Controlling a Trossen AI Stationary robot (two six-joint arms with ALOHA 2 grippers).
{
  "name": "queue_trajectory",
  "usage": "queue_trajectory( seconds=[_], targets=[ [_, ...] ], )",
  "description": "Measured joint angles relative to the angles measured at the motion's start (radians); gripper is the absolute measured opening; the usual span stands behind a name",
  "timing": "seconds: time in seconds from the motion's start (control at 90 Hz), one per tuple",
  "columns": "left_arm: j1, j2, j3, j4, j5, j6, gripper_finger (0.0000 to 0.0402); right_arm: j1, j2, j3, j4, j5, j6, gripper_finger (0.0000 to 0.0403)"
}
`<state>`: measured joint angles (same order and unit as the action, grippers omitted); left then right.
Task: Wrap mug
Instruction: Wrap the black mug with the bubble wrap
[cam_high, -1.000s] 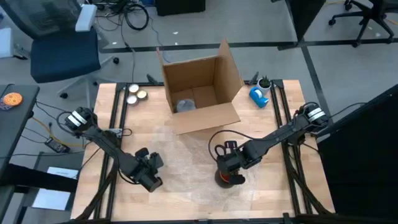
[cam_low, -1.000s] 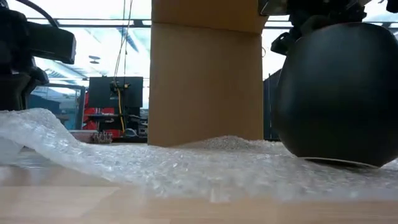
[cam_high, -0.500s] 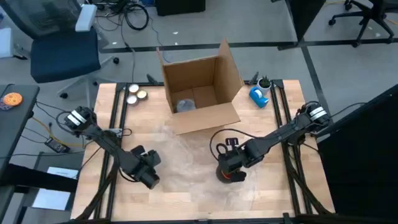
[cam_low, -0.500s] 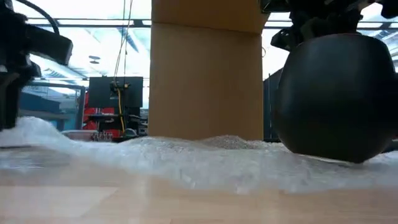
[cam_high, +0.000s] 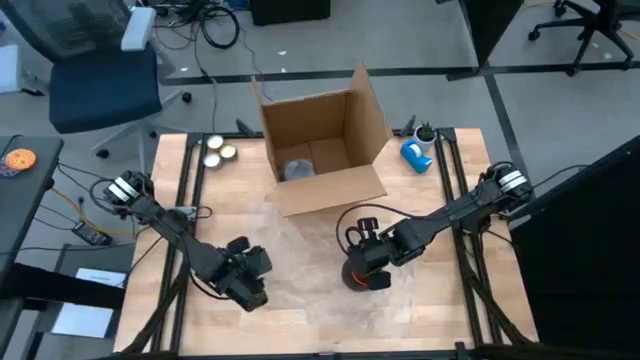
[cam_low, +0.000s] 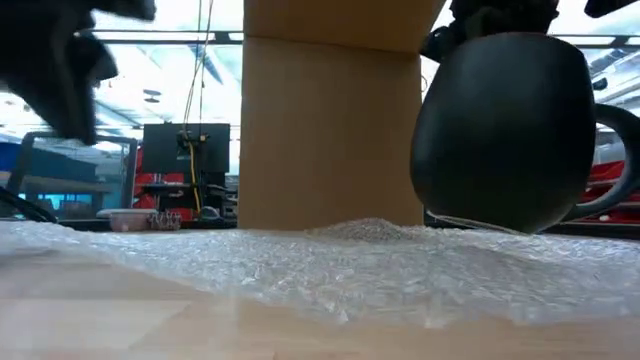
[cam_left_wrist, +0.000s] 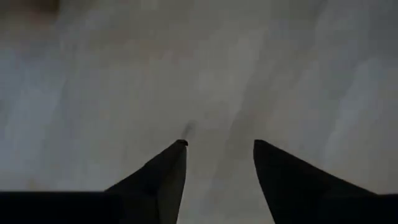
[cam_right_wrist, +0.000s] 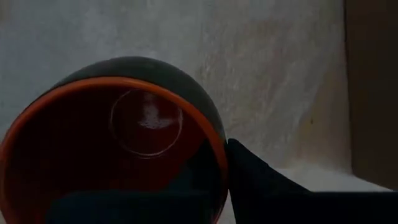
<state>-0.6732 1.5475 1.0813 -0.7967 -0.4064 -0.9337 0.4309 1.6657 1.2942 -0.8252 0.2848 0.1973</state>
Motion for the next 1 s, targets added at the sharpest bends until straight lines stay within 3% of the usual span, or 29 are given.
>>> queue_trajectory(
  seconds=[0.5, 1.0],
  targets=[
    [0.105, 0.025, -0.055, 0.731, -0.014, 0.522, 0.0170, 0.001, 0.000, -0.076, 0.035, 0.007, 0.037, 0.0000],
    [0.234, 0.175, -0.055, 1.137, 0.063, 0.826, 0.0168, -0.005, 0.000, -0.051, 0.022, 0.043, 0.002, 0.0000]
  ],
)
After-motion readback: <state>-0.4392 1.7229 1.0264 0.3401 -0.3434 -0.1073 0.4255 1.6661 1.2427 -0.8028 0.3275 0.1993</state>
